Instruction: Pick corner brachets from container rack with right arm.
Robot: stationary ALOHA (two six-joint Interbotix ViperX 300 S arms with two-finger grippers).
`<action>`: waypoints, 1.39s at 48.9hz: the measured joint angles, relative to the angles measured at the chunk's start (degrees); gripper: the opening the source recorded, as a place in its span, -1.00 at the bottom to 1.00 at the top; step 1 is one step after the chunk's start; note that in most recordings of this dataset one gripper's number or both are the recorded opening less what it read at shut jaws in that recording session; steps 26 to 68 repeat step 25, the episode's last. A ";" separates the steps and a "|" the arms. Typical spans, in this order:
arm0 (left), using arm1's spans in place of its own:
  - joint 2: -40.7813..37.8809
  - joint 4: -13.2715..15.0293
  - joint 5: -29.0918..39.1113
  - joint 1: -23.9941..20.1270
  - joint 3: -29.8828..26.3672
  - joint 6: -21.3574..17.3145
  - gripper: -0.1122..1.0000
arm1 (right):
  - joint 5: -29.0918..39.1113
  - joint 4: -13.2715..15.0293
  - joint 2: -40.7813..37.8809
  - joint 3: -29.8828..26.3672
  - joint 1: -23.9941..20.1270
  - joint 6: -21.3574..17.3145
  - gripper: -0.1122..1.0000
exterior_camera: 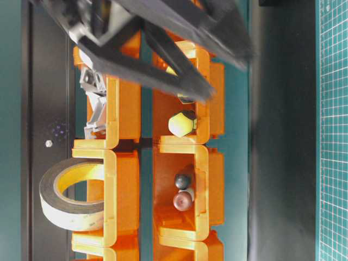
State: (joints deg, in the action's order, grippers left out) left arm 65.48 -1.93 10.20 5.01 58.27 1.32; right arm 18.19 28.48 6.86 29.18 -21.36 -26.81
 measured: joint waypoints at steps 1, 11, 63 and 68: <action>0.26 0.00 0.18 0.00 0.00 0.09 -0.79 | 0.00 0.00 0.44 0.26 0.00 -0.35 0.63; 2.11 0.00 2.90 0.00 0.00 0.09 -0.79 | -0.18 0.00 5.19 3.96 -0.09 -3.25 0.62; 2.29 0.00 3.78 0.00 0.09 0.09 -0.79 | -2.29 0.00 10.81 9.49 -0.09 -7.56 0.62; 2.29 0.00 3.78 0.00 0.09 0.09 -0.79 | -2.29 0.00 10.81 9.49 -0.09 -7.56 0.62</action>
